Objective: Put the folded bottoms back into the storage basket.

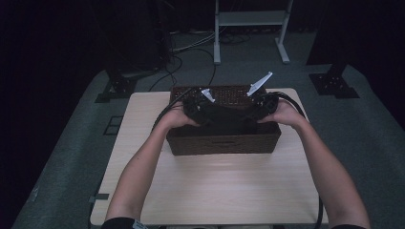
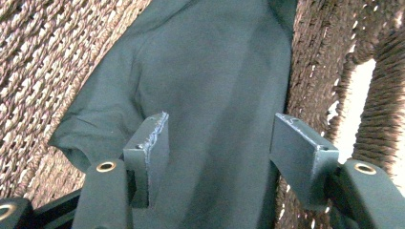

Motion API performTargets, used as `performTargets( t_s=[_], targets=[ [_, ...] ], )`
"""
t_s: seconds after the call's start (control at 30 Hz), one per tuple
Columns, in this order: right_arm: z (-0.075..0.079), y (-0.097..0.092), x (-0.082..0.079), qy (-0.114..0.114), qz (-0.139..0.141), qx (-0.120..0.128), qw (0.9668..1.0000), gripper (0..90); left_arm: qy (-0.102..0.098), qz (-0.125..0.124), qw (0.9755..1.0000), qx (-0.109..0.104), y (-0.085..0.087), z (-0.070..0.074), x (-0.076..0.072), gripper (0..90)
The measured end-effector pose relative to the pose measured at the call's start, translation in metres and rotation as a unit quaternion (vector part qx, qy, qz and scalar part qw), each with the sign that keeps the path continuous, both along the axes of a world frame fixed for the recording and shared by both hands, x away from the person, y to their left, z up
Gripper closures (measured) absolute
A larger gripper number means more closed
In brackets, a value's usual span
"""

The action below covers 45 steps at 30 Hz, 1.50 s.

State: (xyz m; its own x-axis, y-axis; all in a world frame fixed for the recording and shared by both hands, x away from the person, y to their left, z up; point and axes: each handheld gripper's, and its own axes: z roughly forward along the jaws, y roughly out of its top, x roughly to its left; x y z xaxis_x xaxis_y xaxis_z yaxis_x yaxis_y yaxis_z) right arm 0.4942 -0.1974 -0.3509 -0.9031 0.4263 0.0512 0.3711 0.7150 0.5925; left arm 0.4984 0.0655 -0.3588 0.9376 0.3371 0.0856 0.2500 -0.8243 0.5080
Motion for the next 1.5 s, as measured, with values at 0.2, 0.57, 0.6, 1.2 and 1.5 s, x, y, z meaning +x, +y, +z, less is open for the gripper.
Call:
performTargets(
  t_s=[0.2,0.57,0.6,1.2,1.5],
  targets=[
    [-0.001,-0.004,-0.005,0.001,-0.003,0.003,1.0,41.9,0.001,-0.002,1.0,0.002,0.0,0.002,-0.004,35.4],
    [0.003,-0.012,-0.015,-0.008,0.002,0.007,0.9999,40.4,-0.002,-0.008,1.0,-0.003,-0.001,0.008,-0.012,31.2],
    [0.004,-0.012,-0.016,-0.006,-0.002,0.008,0.9999,40.5,-0.003,-0.007,1.0,-0.002,-0.001,0.008,-0.012,31.2],
    [0.004,-0.018,-0.03,-0.007,0.002,0.016,0.9998,38.8,-0.003,-0.009,0.9997,-0.021,0.005,0.012,-0.027,29.2],
    [0.003,-0.021,-0.039,-0.01,-0.002,0.022,0.9997,37.4,-0.009,-0.011,0.9994,-0.03,0.008,0.015,-0.038,27.9]
  ],
)
